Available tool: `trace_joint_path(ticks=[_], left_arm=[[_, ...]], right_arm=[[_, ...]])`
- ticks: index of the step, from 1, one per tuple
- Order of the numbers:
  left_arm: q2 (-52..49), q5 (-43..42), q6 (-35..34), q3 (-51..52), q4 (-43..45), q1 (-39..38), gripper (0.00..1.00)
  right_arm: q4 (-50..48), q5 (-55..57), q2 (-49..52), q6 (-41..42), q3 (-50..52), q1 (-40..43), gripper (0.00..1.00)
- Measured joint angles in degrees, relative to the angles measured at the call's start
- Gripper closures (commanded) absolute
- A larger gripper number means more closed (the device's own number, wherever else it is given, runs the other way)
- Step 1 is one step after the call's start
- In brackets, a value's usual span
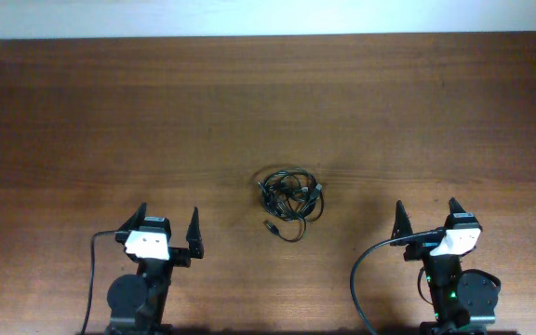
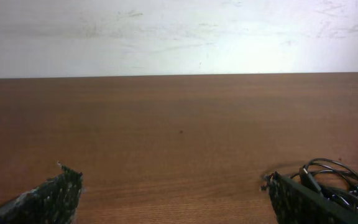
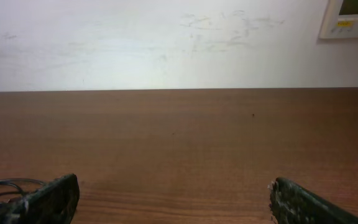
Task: Untangle cables
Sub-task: 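Move both grippers from rest toward the black cable bundle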
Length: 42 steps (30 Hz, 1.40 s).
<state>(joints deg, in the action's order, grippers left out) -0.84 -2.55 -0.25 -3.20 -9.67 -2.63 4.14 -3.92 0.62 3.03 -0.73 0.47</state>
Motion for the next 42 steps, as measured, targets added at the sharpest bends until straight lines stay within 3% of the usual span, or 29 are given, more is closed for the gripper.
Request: trace_joint_path(ticks=[21,26,30,35,40,42], left_arm=[[0.0,2.2,0.0,0.0,0.0,0.0,0.01],[0.0,2.6,0.0,0.0,0.2,0.0,0.01],[-1.8,0.7,0.0,-0.7,2.1,0.0,0.01],[-18.8,-4.3,0.0,-15.6,1.3,0.0,0.01],[-47.0,-10.4,0.0,-45.8,-21.2,0.0,0.01],[-62.2,-13.6,1.4,-63.8,-31.2,-1.3,0.01]], right_arm=[[0.0,-0.3,0.0,0.0,0.0,0.0,0.01],[-0.4,-6.9,0.0,0.1,0.0,0.0,0.01],[9.6,-11.9,1.5,0.1,-5.8,0.0,0.01],[21.0,-13.6,12.4,0.2,-22.2,0.0,0.01],[36.6,-13.7,31.9,0.2,-42.6,0.0,0.01],[41.7,-13.8,41.3,0.2,-51.7,0.0,0.01]])
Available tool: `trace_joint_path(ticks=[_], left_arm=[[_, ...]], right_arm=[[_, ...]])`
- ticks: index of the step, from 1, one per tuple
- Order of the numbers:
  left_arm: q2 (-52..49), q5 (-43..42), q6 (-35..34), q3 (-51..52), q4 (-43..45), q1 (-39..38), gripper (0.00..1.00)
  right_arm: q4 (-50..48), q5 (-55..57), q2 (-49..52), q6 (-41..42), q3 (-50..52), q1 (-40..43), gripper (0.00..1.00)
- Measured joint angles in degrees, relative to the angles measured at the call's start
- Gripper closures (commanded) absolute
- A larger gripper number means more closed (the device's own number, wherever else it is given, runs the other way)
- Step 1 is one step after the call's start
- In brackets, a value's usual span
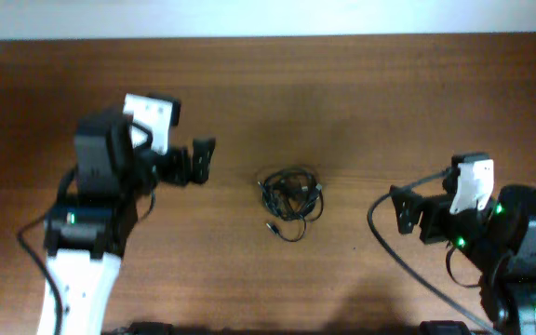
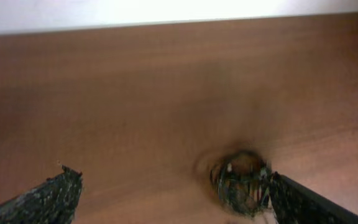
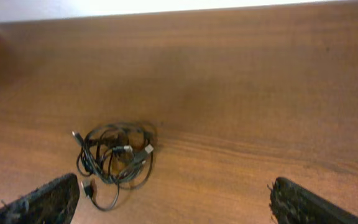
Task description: Untangle cables
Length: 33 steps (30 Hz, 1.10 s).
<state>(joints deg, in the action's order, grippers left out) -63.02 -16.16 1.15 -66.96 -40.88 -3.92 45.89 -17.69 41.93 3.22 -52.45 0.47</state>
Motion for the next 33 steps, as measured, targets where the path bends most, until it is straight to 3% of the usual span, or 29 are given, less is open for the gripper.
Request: trace_joint_path(ticks=[1,4,8,9,11,12,15,19,20,22,26,28,30,33], left_arm=[[-6.0,-0.5,1.0,-6.8,-7.3,-1.2,0.01],[-23.6,-1.7,4.6,-25.2,-16.5,-7.4,0.01],[-38.0,-2.1,6.4,-27.9,-12.3,-12.7,0.00],[-40.7,-2.1,7.0,-27.9,-12.3,-13.3,0.05],[-46.7,-2.1,8.7,-28.1,-12.5,-15.5,0.30],[-49.4,-2.1,9.6,-28.2,-12.9,-16.8,0.37],[-56.5,-2.1,10.7,-28.2,-14.4,-20.0,0.43],[-61.3,-2.1,11.0,-28.3,-16.0,-20.4,0.60],[-61.9,-2.1,11.1,-28.3,-16.1,-20.5,0.69],[-62.2,-2.1,11.3,-28.3,-16.1,-20.8,1.00],[-62.2,-1.8,11.2,-28.3,-15.6,-20.9,1.00],[-62.2,-2.2,9.8,-32.5,-19.6,-20.4,1.00],[-59.2,-4.0,9.1,-43.6,-25.9,-18.9,1.00],[-53.7,-5.7,3.7,-51.1,-31.8,-18.8,1.00]], right_arm=[[5.0,0.0,3.4,0.0,-3.5,0.0,0.01],[11.5,-1.6,13.7,0.0,-12.8,0.0,0.01],[12.5,-4.8,20.7,0.0,-13.2,0.0,0.00],[12.5,-5.0,22.1,0.1,-13.2,0.0,0.00],[12.5,-5.2,24.5,0.0,-13.2,0.0,0.04],[12.5,-5.4,25.5,0.0,-13.2,0.0,0.04],[12.7,-5.4,26.1,0.1,-13.2,0.0,0.04],[12.7,-5.4,26.2,0.1,-13.2,0.0,0.04],[12.7,-5.4,26.2,0.1,-13.2,0.0,0.04],[12.7,-5.4,26.2,0.0,-13.2,0.0,0.04],[12.6,-5.4,26.2,0.1,-13.2,0.0,0.04],[11.7,-6.8,26.3,0.1,-13.2,0.0,0.04],[8.8,-11.3,26.3,2.6,-13.2,0.0,0.10],[3.9,-13.9,27.1,12.9,-13.3,-0.7,0.30]])
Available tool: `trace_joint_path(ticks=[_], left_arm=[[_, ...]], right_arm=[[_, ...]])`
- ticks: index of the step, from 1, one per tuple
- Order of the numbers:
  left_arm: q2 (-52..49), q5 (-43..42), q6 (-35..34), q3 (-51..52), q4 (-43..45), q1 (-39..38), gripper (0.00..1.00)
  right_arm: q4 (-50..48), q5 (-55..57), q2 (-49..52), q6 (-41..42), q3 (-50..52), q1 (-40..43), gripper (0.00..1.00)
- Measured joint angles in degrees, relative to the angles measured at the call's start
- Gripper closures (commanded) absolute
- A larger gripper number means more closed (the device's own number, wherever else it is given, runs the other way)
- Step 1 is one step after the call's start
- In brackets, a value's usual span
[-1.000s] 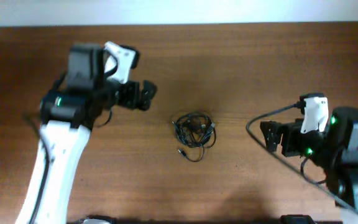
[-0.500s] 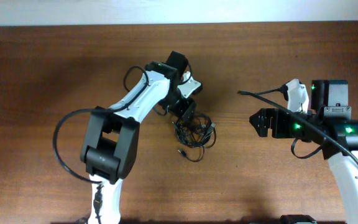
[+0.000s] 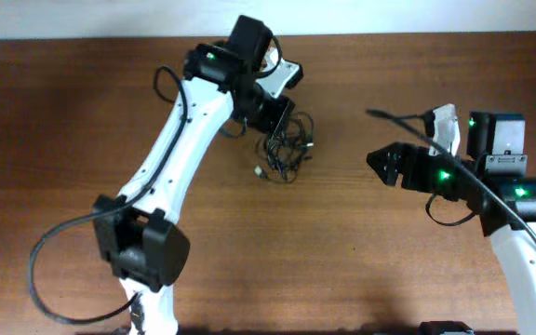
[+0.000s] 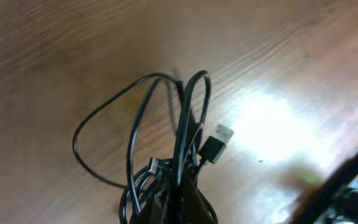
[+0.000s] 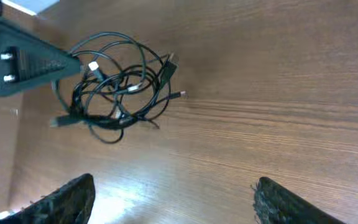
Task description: Untangle cables
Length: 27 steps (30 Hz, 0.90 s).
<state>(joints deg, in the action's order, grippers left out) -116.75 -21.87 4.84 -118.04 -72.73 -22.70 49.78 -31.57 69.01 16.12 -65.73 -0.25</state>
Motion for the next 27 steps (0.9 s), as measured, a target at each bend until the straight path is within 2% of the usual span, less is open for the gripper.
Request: trace_joint_path(ticks=[1,2,6,8,10,13,15,18,22,23,24,25,27], left_arm=[[1.0,-2.4,-1.7,-0.1,-0.4,0.0,1.00],[1.0,-5.7,-2.8,0.0,-0.4,0.0,1.00],[1.0,-17.2,-4.1,0.0,-0.4,0.2,1.00],[1.0,-22.2,-4.4,0.0,-0.4,1.4,1.00],[1.0,-24.9,-6.1,0.0,0.6,2.4,1.00],[1.0,-26.4,-11.5,0.0,6.8,2.6,1.00],[1.0,-26.9,-18.0,0.0,12.0,2.6,1.00],[1.0,-28.5,-25.3,0.0,13.0,2.6,1.00],[1.0,-35.4,-28.1,0.0,15.3,1.9,1.00],[1.0,-38.1,-29.6,0.0,18.6,1.8,1.00],[1.0,-39.3,-30.8,0.0,20.7,1.8,1.00],[1.0,-39.8,-31.4,0.0,21.2,1.9,1.00],[1.0,-40.6,-33.0,0.0,22.0,2.3,1.00]], right_arm=[[-1.3,-0.3,1.1,2.9,0.0,-1.4,0.36],[-3.6,-0.5,2.9,5.9,0.0,-4.0,0.38],[-11.1,-1.0,11.6,15.0,-0.1,-9.6,0.42],[-13.3,-1.8,14.1,16.5,-0.1,-9.8,0.42],[-14.4,-2.2,14.7,16.9,-0.1,-9.9,0.42],[-15.0,-2.4,14.7,17.1,-0.1,-9.9,0.42],[-15.2,-2.4,14.7,18.8,-0.1,-9.9,0.41],[-16.7,-2.4,14.7,20.5,-0.1,-9.9,0.42],[-19.0,-4.1,18.3,22.4,-0.1,-11.0,0.44],[-19.6,-4.3,19.8,23.0,-0.1,-12.1,0.50],[-20.7,-4.5,20.9,23.8,-0.1,-13.0,0.64],[-20.9,-4.6,21.2,24.3,-0.1,-13.2,0.72],[-22.0,-4.8,21.3,24.7,-0.1,-13.2,0.96]])
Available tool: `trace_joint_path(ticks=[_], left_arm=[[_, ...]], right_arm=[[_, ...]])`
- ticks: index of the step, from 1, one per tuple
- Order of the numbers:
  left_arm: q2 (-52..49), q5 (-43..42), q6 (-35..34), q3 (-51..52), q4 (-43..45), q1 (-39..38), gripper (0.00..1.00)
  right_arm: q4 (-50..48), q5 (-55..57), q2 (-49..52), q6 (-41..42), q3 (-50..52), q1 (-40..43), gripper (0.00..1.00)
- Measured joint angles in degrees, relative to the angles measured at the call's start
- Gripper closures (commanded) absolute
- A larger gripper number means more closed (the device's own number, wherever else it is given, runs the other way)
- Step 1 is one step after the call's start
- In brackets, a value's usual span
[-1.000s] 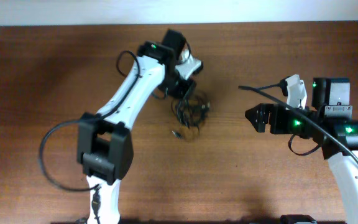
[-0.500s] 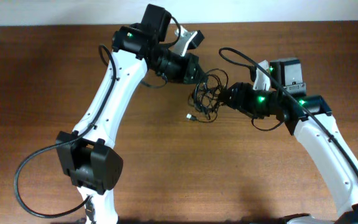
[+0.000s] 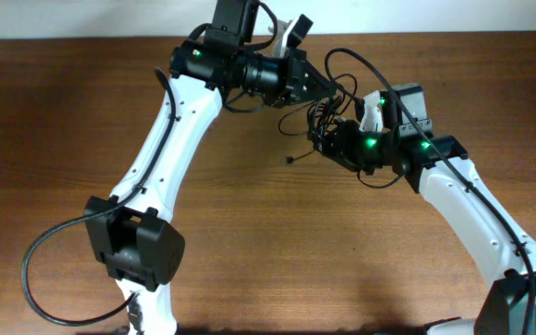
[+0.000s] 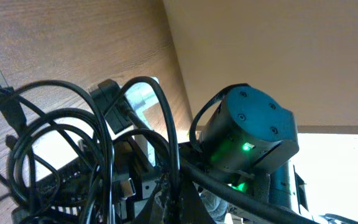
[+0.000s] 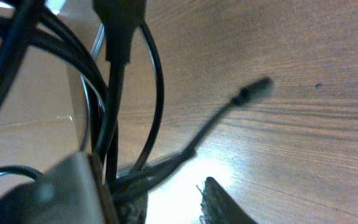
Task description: Untangle cables
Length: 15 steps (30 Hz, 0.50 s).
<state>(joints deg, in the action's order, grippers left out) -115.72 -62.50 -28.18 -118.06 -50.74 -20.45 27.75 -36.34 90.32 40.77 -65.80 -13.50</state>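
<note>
The tangle of thin black cables (image 3: 329, 112) hangs off the table at the back centre, held up by my left gripper (image 3: 328, 89). In the left wrist view the loops and a USB plug (image 4: 124, 185) crowd around that gripper (image 4: 180, 200), which is shut on several strands. My right gripper (image 3: 329, 140) is just in front of the bundle. In the right wrist view black strands (image 5: 114, 124) run down against its left finger (image 5: 126, 208); the right finger (image 5: 219, 202) stands apart across a narrow gap. One loose end with a small plug (image 3: 290, 161) dangles to the left.
Brown wooden table (image 3: 110, 195) all around, with a pale wall strip (image 3: 435, 17) along its back edge. Both arms meet over the back centre, and the right arm's body (image 4: 247, 134) fills the left wrist view.
The left gripper has lifted the bundle off the table and carried it right. The right gripper, then wide open well to the right, is now at the bundle with its jaws much narrower.
Both arms stood open at the front edge with the tangle lying mid-table. Then both were raised and turned toward it. Then the left gripper was down on the tangle, right gripper open at a distance. Now the bundle is held up between both grippers.
</note>
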Motion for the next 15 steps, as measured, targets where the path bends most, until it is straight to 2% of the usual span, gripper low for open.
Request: trace_joint_path(ticks=[2,5,6,7,8,11,12,15], left_arm=[[0.0,-0.2,-0.4,0.0,0.9,1.3,1.00],[0.0,5.8,-0.6,0.0,0.9,4.1,1.00],[0.0,8.6,-0.6,0.0,0.9,4.5,1.00],[0.0,10.5,-0.6,0.0,0.9,4.5,1.00],[0.0,12.6,-1.0,0.0,0.9,4.4,1.00],[0.0,17.4,-1.7,0.0,0.9,3.8,1.00],[0.0,18.5,-1.7,0.0,1.4,3.5,1.00],[0.0,19.1,-1.7,0.0,2.4,3.3,1.00]], right_arm=[[-1.0,-1.4,0.0,0.3,0.0,0.7,0.96],[-2.9,-9.7,0.0,0.4,0.0,7.2,0.96],[-2.8,-13.0,0.0,0.3,0.0,9.6,0.50],[-2.6,-14.7,0.0,0.2,0.0,10.9,0.28],[-2.6,-17.1,0.0,1.5,0.0,11.7,0.23],[-6.0,-20.4,0.0,7.9,0.0,11.5,0.26],[-9.9,-20.9,0.0,11.6,0.0,10.7,0.27],[-15.8,-21.6,3.3,18.5,-0.2,6.5,0.31]])
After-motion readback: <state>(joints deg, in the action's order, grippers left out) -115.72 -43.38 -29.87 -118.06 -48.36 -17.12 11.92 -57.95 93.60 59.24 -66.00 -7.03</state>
